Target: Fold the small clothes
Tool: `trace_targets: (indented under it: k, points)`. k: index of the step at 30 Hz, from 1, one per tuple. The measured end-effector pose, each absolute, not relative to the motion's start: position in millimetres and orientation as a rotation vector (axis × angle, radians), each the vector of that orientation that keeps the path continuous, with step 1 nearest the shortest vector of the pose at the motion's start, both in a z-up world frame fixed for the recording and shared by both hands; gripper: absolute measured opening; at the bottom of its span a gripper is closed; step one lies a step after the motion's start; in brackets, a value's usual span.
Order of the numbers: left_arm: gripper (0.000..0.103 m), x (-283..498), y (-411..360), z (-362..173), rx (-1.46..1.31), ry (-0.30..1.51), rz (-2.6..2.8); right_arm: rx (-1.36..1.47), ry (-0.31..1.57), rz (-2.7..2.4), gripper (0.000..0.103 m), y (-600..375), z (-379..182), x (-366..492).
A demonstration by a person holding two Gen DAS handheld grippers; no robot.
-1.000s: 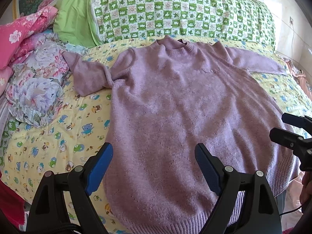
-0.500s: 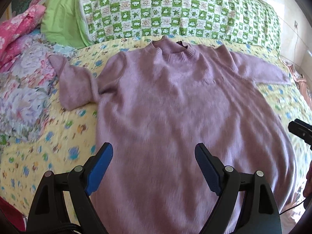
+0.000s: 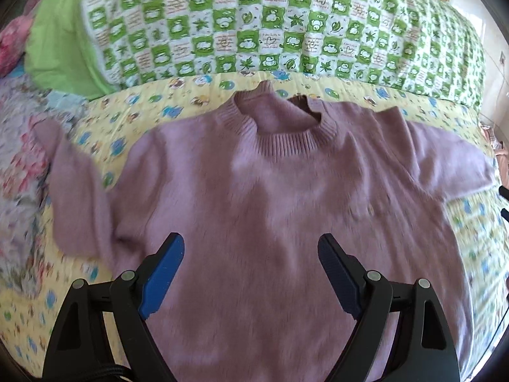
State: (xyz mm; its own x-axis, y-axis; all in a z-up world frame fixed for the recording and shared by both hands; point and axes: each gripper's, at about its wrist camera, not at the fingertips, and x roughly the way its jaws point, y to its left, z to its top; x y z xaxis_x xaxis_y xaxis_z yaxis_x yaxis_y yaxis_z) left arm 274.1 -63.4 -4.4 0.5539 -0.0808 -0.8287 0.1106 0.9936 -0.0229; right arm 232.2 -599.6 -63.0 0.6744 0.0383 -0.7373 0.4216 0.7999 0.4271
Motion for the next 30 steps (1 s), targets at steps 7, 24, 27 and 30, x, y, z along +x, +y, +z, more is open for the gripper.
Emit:
trace_targets:
  k: [7, 24, 27, 30]
  points:
    - [0.087, 340.7, -83.8, -34.1, 0.100, 1.011, -0.069, 0.824, 0.776, -0.381, 0.094, -684.7, -98.0, 274.1]
    - [0.086, 366.0, -45.0, -49.1, -0.149, 1.132, -0.109, 0.549, 0.622, 0.535, 0.009, -426.7, 52.2, 308.1]
    - [0.087, 352.0, -29.7, -37.6, -0.217, 1.121, -0.148, 0.430, 0.826, 0.698, 0.048, -322.4, 26.5, 314.6]
    - [0.087, 341.8, -19.0, -41.3, -0.242, 1.156, -0.149, 0.401, 0.920, 0.743, 0.059, -276.0, -4.8, 307.5]
